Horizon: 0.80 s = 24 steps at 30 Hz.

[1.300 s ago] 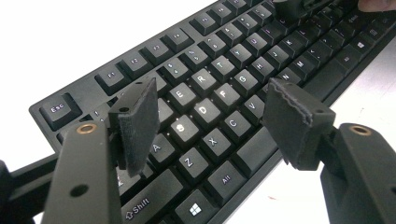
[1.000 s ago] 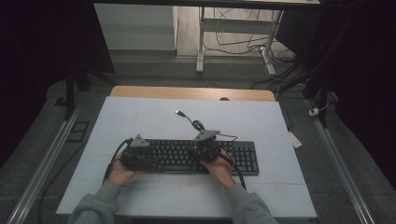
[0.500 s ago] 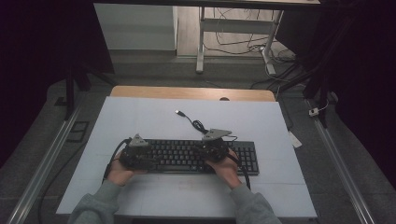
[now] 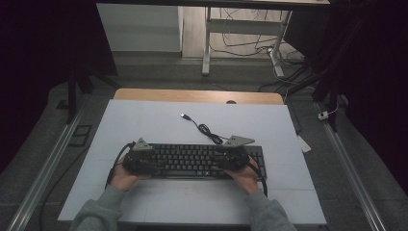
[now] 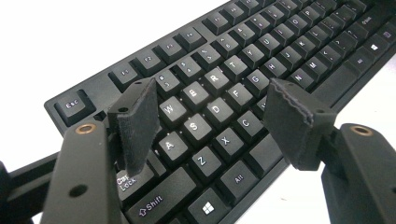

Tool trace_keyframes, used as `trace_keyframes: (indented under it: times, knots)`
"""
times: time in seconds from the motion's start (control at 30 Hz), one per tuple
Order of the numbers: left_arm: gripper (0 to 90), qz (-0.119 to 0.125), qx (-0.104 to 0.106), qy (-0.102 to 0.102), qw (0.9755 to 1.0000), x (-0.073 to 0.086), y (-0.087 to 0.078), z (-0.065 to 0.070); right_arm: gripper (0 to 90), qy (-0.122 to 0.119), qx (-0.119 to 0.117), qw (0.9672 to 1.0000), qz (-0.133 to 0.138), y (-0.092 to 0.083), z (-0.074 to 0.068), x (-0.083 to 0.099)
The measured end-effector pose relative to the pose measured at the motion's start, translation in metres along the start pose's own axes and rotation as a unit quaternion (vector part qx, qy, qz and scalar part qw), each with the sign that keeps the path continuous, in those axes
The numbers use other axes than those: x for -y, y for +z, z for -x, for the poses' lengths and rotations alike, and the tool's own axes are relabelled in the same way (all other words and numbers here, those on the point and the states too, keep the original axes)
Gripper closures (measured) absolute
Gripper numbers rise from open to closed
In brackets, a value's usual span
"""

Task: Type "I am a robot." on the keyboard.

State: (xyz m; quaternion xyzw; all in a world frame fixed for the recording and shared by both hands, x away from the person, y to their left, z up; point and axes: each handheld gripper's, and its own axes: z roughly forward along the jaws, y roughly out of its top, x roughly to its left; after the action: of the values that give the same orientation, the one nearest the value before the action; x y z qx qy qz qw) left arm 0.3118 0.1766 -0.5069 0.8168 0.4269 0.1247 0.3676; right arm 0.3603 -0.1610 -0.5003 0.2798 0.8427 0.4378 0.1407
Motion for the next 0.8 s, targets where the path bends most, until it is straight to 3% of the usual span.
trace_keyframes:
  times: [0.37,0.8]
  knots:
    - [34.7,0.003,0.002,-0.012,0.9999,0.0,0.0,-0.002,50.1,0.013,0.019,0.9997,0.0,-0.025,0.008,0.019]
    - [34.9,0.001,0.001,-0.015,0.9999,0.0,0.001,-0.004,49.6,0.01,0.027,0.9995,-0.01,-0.028,0.011,0.024]
